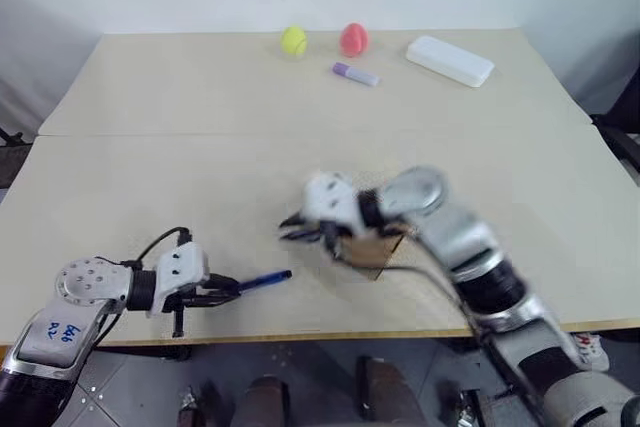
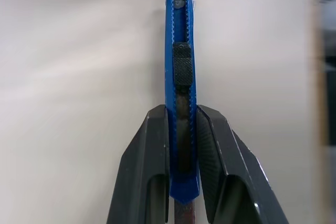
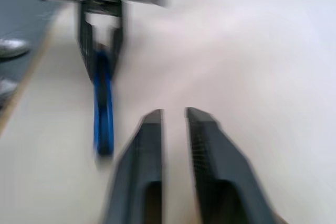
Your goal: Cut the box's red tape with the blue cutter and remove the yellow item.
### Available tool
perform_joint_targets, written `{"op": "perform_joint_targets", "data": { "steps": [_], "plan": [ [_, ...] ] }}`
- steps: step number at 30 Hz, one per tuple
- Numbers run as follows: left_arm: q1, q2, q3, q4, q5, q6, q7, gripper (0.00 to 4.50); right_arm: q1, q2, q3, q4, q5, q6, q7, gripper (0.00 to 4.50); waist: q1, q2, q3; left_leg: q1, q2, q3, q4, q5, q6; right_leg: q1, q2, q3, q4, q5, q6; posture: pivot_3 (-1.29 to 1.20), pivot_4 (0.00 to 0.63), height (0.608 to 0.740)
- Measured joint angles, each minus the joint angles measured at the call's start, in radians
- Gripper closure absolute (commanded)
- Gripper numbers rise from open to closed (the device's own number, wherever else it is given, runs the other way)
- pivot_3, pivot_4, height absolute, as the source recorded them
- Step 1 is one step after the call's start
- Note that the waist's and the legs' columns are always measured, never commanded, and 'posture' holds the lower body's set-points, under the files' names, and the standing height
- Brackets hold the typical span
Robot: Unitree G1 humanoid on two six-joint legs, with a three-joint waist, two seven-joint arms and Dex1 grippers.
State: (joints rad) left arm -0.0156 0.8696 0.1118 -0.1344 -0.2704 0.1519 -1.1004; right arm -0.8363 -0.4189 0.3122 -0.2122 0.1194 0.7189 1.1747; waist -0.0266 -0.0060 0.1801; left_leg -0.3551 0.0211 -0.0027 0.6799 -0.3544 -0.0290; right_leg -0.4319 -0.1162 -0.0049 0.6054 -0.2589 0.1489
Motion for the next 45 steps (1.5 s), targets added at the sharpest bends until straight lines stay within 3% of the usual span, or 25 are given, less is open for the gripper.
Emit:
{"op": "perform_joint_targets", "data": {
  "steps": [7,8,16,23,34,41,45],
  "plan": [
    [-0.112,-0.065,0.092,0.117,-0.019,-0.145,0.052,4.10,-0.148,-0.010,-0.160,-0.011,0.185,0.289,-0.066,0.20,-0.001,0.000,0.000,-0.006,0.004,0.004,0.000,0.001,-0.006,-0.011,0.000,-0.008,0.004,0.000,-0.001,0.00,0.150,0.740],
    [-0.132,-0.074,0.102,0.131,-0.019,-0.168,0.061,4.10,-0.165,-0.015,-0.176,-0.005,0.202,0.315,-0.078,0.02,-0.001,0.000,0.000,-0.006,0.004,0.004,0.000,0.000,-0.007,-0.011,0.000,-0.009,0.004,0.000,-0.001,0.00,0.150,0.740],
    [-0.299,-0.201,0.122,0.272,-0.013,-0.408,0.133,4.10,-0.324,-0.025,-0.271,0.138,0.293,0.536,-0.215,0.02,-0.002,0.000,0.000,-0.008,0.005,0.009,0.002,-0.002,-0.008,-0.013,-0.001,-0.012,0.003,0.000,0.000,0.00,0.150,0.740],
    [-0.468,-0.305,0.037,0.455,0.118,-0.663,0.226,4.10,-0.435,-0.007,-0.270,0.275,0.352,0.661,-0.270,0.02,-0.006,0.000,0.000,-0.010,0.006,0.010,0.002,-0.002,-0.008,-0.013,-0.002,-0.016,0.001,0.000,0.000,0.00,0.150,0.740],
    [-0.607,-0.426,-0.059,0.622,0.178,-0.831,0.300,4.10,-0.525,0.052,-0.114,0.488,0.364,0.650,-0.256,0.02,-0.009,0.000,0.000,-0.011,0.006,0.010,0.003,-0.002,-0.009,-0.014,-0.002,-0.017,0.001,0.001,0.001,0.00,0.150,0.740],
    [-0.612,-0.432,-0.082,0.623,0.154,-0.839,0.289,4.10,-0.545,0.058,-0.071,0.634,0.337,0.547,-0.214,0.02,-0.013,0.000,0.000,-0.011,0.006,0.010,0.003,-0.002,-0.009,-0.015,-0.002,-0.017,0.001,0.001,0.001,0.00,0.150,0.740],
    [-0.612,-0.431,-0.083,0.623,0.154,-0.841,0.289,4.10,-0.570,0.064,-0.062,0.687,0.319,0.517,-0.198,0.91,-0.014,0.000,0.000,-0.011,0.006,0.010,0.003,-0.002,-0.009,-0.015,-0.002,-0.017,0.001,0.001,0.001,0.00,0.150,0.740]
  ]
}}
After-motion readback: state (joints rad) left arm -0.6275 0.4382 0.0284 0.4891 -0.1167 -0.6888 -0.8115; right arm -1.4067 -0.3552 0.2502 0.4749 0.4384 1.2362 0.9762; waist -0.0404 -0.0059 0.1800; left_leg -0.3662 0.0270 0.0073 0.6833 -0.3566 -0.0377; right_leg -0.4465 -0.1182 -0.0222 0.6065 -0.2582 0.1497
